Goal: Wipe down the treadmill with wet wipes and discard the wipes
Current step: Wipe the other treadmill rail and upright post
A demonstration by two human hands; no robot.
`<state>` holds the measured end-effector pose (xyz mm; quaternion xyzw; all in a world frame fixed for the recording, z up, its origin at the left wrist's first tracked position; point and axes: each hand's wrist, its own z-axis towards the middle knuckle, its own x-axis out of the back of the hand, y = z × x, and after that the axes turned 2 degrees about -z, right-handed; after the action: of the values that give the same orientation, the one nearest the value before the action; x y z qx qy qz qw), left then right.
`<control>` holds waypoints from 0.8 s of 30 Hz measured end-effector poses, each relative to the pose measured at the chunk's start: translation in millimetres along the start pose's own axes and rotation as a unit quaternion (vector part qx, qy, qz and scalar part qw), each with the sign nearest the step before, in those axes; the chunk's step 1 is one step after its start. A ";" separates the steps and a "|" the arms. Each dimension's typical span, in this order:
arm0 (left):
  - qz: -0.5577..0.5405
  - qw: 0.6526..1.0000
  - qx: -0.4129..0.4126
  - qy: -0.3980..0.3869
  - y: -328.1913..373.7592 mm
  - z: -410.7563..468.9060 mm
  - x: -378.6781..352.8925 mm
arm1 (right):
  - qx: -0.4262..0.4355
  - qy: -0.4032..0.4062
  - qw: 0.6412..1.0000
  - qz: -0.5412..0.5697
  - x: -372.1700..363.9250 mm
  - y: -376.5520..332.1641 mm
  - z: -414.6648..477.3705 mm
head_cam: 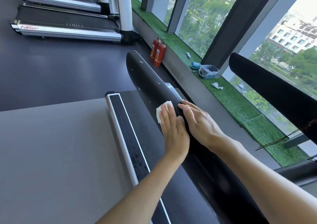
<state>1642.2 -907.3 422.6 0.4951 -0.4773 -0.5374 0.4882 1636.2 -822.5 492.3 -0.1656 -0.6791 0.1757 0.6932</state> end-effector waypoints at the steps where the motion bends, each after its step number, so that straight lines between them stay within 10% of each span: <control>1: 0.007 1.000 -0.001 -0.004 0.6 0.5 0.9 | 0.002 0.000 1.000 0.001 0.1 -0.2 -0.7; 19: -0.036 0.999 -0.021 -0.009 -21.5 -60.3 -13.6 | 0.003 0.002 1.000 -0.008 1.5 -3.9 -4.4; 24: -0.063 0.994 0.087 0.031 -22.8 7.4 3.0 | 0.003 -0.017 0.998 -0.055 0.7 -7.0 -5.6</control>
<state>1633.6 -908.5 400.0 0.5811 -0.4745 -0.5081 0.4232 1641.9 -828.3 496.0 -0.1227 -0.6984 0.1425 0.6906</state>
